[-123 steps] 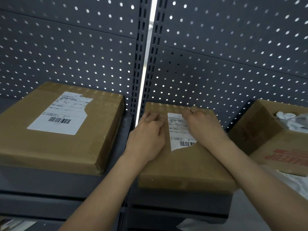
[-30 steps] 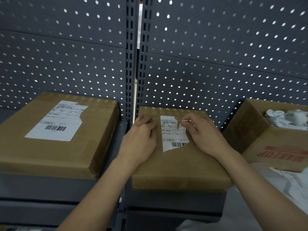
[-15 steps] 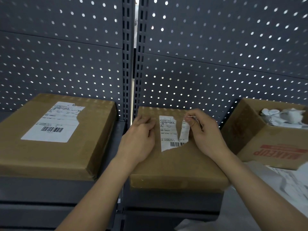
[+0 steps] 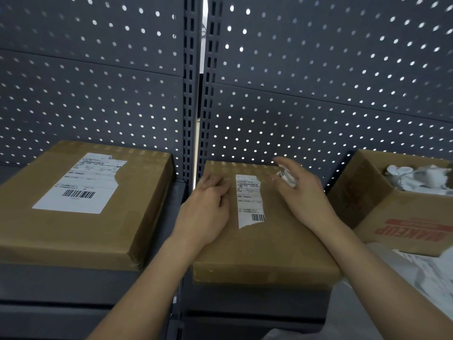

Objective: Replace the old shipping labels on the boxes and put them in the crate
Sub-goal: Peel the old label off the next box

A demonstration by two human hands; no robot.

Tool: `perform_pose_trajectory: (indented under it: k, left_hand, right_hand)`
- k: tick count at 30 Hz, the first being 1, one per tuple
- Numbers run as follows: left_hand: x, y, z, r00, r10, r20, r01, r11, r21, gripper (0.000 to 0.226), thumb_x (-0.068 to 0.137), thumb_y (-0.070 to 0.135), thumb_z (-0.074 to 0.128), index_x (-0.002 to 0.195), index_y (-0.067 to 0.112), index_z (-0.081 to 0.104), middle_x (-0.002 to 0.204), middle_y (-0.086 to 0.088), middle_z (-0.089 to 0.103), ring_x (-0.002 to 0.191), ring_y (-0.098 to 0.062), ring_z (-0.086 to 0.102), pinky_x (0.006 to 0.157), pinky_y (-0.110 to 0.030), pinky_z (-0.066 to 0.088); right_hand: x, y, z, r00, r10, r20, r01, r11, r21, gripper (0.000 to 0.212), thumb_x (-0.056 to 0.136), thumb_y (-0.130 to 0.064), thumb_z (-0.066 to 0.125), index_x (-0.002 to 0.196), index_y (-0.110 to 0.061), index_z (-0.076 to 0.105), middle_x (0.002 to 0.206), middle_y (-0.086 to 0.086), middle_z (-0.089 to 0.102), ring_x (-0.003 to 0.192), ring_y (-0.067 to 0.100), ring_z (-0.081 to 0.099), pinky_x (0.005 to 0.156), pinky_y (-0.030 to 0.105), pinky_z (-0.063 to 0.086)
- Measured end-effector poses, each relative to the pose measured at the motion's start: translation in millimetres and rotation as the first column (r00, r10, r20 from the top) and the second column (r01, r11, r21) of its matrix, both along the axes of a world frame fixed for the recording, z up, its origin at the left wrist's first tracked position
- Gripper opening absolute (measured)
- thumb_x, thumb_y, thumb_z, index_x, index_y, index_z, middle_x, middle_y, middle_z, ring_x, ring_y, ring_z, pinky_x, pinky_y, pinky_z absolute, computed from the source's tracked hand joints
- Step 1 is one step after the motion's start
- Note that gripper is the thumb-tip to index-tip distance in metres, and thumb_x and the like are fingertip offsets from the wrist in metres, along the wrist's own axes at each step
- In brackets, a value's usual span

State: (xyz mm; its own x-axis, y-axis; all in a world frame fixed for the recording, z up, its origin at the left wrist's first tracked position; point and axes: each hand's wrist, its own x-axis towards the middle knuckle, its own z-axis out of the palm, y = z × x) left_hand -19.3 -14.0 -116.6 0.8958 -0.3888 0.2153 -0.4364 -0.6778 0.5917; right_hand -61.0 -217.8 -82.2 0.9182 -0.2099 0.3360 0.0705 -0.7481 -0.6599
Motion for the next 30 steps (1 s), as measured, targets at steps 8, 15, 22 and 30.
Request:
perform_pose_trajectory:
  k: [8, 15, 22, 30]
  left_hand:
    - [-2.1, -1.1, 1.9, 1.0, 0.005, 0.012, -0.005, 1.0, -0.005, 0.043, 0.101, 0.023, 0.037, 0.144, 0.025, 0.044, 0.154, 0.013, 0.031, 0.146, -0.006, 0.011, 0.109, -0.032, 0.03]
    - [-1.7, -2.2, 1.1, 1.0, 0.007, 0.021, -0.006, 1.0, -0.01, 0.042, 0.1, 0.023, 0.038, 0.142, 0.024, 0.046, 0.153, 0.013, 0.033, 0.146, -0.006, 0.011, 0.108, -0.033, 0.033]
    - [-1.0, -2.6, 0.6, 1.0, 0.014, 0.018, -0.014, 1.0, -0.005, 0.042, 0.1, 0.024, 0.038, 0.142, 0.025, 0.047, 0.153, 0.013, 0.034, 0.146, -0.006, 0.012, 0.107, -0.032, 0.033]
    - [-0.7, -3.7, 1.2, 0.999, 0.016, 0.031, -0.017, 1.0, 0.023, 0.042, 0.1, 0.025, 0.038, 0.142, 0.024, 0.047, 0.153, 0.013, 0.033, 0.146, -0.007, 0.012, 0.106, -0.033, 0.035]
  right_hand:
    - [19.8, -12.6, -2.9, 0.999, -0.019, -0.035, 0.015, 0.993, -0.115, 0.007, 0.092, -0.023, 0.065, 0.095, -0.018, 0.069, 0.101, -0.001, 0.064, 0.096, 0.012, 0.055, 0.075, 0.0, 0.031]
    - [37.0, -10.3, -4.7, 0.994, 0.025, -0.108, -0.049, 0.973, -0.224, 0.017, 0.096, -0.027, 0.056, 0.097, -0.031, 0.072, 0.094, -0.009, 0.072, 0.086, 0.014, 0.062, 0.079, 0.03, 0.048]
    - [47.2, -6.8, -8.0, 0.987, -0.084, -0.137, 0.012, 0.889, -0.458, 0.018, 0.097, -0.038, 0.05, 0.104, -0.036, 0.067, 0.105, -0.008, 0.071, 0.096, 0.016, 0.062, 0.069, 0.026, 0.035]
    - [57.7, -7.2, -19.0, 0.994, -0.049, -0.096, -0.034, 0.703, -0.71, 0.013, 0.098, -0.033, 0.041, 0.096, -0.031, 0.054, 0.092, -0.007, 0.067, 0.076, 0.023, 0.064, 0.068, 0.04, 0.053]
